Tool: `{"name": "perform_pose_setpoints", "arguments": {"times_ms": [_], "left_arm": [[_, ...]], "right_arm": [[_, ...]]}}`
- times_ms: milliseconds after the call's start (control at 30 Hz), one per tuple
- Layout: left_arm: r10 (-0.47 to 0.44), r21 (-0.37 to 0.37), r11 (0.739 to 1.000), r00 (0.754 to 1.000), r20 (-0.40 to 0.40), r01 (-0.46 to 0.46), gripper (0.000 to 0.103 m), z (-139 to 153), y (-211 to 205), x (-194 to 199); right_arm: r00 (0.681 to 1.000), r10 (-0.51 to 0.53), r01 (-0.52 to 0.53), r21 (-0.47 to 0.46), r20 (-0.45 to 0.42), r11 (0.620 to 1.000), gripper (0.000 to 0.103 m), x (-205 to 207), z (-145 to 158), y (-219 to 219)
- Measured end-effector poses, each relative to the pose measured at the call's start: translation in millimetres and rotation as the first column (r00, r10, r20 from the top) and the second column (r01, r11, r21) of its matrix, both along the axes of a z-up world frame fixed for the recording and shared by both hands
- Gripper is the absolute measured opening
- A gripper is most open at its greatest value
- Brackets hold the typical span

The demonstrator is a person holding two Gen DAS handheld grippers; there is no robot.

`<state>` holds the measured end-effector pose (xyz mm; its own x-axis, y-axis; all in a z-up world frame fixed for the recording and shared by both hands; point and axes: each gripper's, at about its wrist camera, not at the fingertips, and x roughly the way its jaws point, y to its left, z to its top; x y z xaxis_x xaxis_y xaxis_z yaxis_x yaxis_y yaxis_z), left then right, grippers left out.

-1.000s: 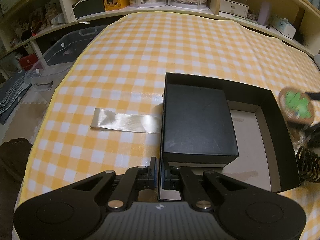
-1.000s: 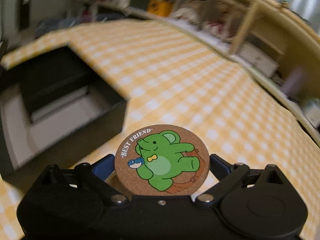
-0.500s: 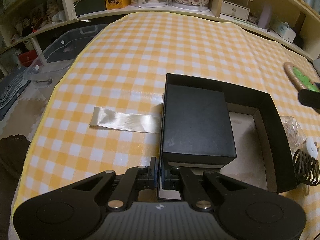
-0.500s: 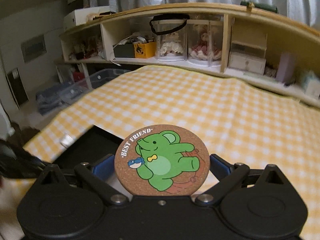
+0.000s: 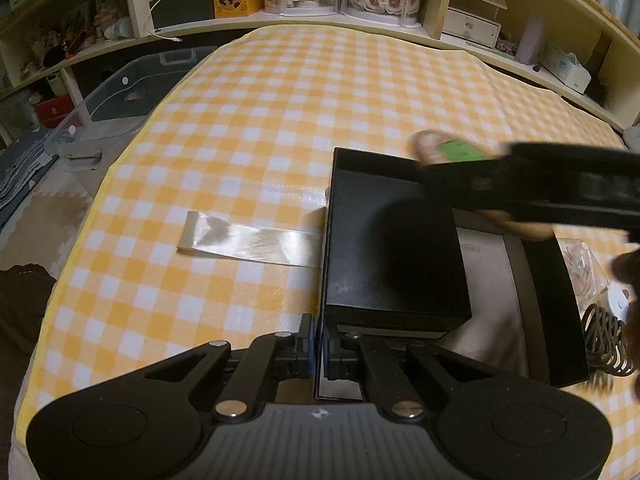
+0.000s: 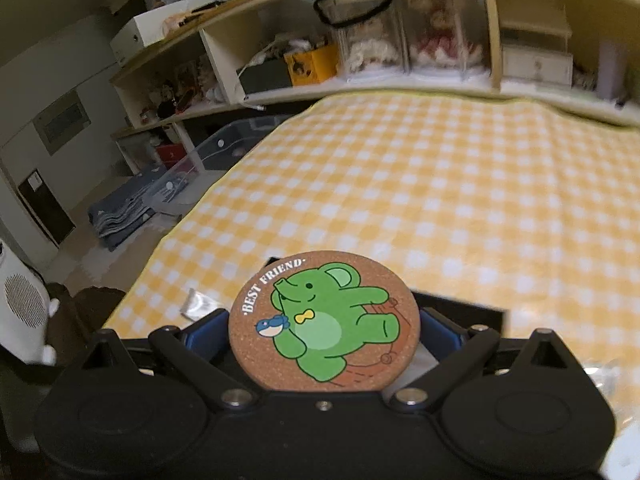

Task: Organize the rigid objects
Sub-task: 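Carry the coaster with the right tool and set it on the black box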

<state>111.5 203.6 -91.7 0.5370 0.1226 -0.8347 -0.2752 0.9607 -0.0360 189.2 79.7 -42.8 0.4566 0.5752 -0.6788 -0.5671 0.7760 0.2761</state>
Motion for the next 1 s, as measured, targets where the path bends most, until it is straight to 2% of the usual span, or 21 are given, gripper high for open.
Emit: {"name": "perform_pose_setpoints", "arguments": {"times_ms": [167, 267, 367, 467, 533, 567, 633, 733, 867, 900, 1000], "left_arm": [[0.002, -0.011, 1.000, 1.000, 0.007, -0.002, 0.004, 0, 2, -1], [0.001, -0.018, 1.000, 1.000, 0.010, -0.001, 0.004, 1, 3, -2], [0.002, -0.017, 1.000, 1.000, 0.010, -0.002, 0.004, 0, 3, -2], [0.003, -0.017, 1.000, 1.000, 0.010, -0.002, 0.004, 0, 3, -3], [0.002, -0.015, 1.000, 1.000, 0.009, -0.001, 0.004, 0, 3, -2], [0.001, -0.014, 1.000, 1.000, 0.009, -0.001, 0.004, 0, 3, -3], [0.002, -0.015, 1.000, 1.000, 0.009, -0.002, 0.004, 0, 3, -3], [0.002, -0.015, 1.000, 1.000, 0.009, -0.001, 0.004, 0, 3, -3], [0.001, -0.016, 1.000, 1.000, 0.009, -0.001, 0.004, 0, 4, -3], [0.001, -0.016, 1.000, 1.000, 0.010, -0.001, 0.004, 0, 4, -3], [0.002, -0.017, 1.000, 1.000, 0.010, -0.001, 0.004, 0, 3, -2]], "right_arm": [[0.993, -0.045, 0.050, 0.042, -0.110, 0.998, 0.101, 8, -27, 16], [0.982, -0.033, 0.047, 0.071, -0.188, 0.996, 0.103, 10, -36, 14], [0.988, -0.010, 0.024, 0.086, -0.156, 0.996, 0.103, 5, -32, 9], [0.989, 0.008, 0.001, 0.058, -0.145, 0.998, 0.101, 3, -24, -1], [0.988, 0.022, -0.014, 0.060, -0.151, 0.998, 0.082, 1, -18, -11], [0.986, 0.024, -0.015, 0.057, -0.165, 0.998, 0.077, 1, -16, -16], [0.980, 0.053, -0.043, 0.060, -0.191, 0.997, 0.055, -2, -13, -25], [0.973, 0.109, -0.105, 0.031, -0.202, 0.994, 0.036, -11, -12, -26], [0.977, 0.123, -0.139, -0.080, -0.172, 0.987, 0.023, -19, -18, -16], [0.978, 0.117, -0.132, -0.079, -0.171, 0.988, 0.020, -18, -20, -15], [0.982, 0.084, -0.093, -0.042, -0.171, 0.995, 0.019, -14, -26, -14]]}}
